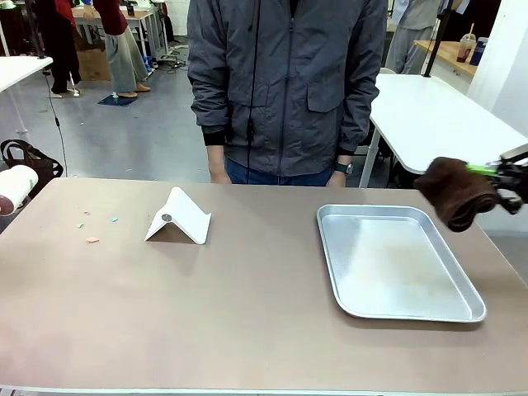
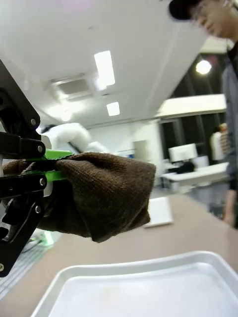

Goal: Clean the surface of the table.
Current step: If a person points to the right, clean the right side of the table with your right hand, and if they point to the left, clean the left side with your left hand.

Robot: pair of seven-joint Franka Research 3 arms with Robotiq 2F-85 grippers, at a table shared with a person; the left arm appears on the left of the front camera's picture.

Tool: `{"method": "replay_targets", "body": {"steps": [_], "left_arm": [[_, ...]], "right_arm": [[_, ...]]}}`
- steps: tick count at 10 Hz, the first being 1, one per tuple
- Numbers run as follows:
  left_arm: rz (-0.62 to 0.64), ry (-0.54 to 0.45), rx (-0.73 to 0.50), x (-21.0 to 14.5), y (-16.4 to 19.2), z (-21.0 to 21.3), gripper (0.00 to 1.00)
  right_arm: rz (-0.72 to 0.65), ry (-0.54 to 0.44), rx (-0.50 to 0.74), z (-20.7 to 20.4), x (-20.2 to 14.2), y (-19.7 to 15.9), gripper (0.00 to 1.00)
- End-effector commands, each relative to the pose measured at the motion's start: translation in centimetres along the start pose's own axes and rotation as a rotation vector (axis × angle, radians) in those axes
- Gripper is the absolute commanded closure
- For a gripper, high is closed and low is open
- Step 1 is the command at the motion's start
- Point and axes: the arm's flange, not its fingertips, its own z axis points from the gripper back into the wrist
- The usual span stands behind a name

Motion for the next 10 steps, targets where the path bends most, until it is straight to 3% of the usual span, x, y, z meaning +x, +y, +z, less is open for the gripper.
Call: {"method": "replay_targets", "body": {"steps": [1, 3, 10], "left_arm": [[-0.017, 0.012, -0.010, -0.4, -0.3, -0.1, 0.81], [-0.017, 0.012, -0.010, -0.4, -0.3, -0.1, 0.81], [-0.017, 0.012, -0.010, -0.4, -0.3, -0.1, 0.81]], "right_arm": [[-0.014, -0.145, 0.055, 3.5, -0.6, -0.5, 0.91], [-0.031, -0.233, 0.032, 6.0, -0.5, -1.4, 0.91], [-0.021, -0.197, 0.025, 6.9, -0.6, -1.2, 0.91]]}}
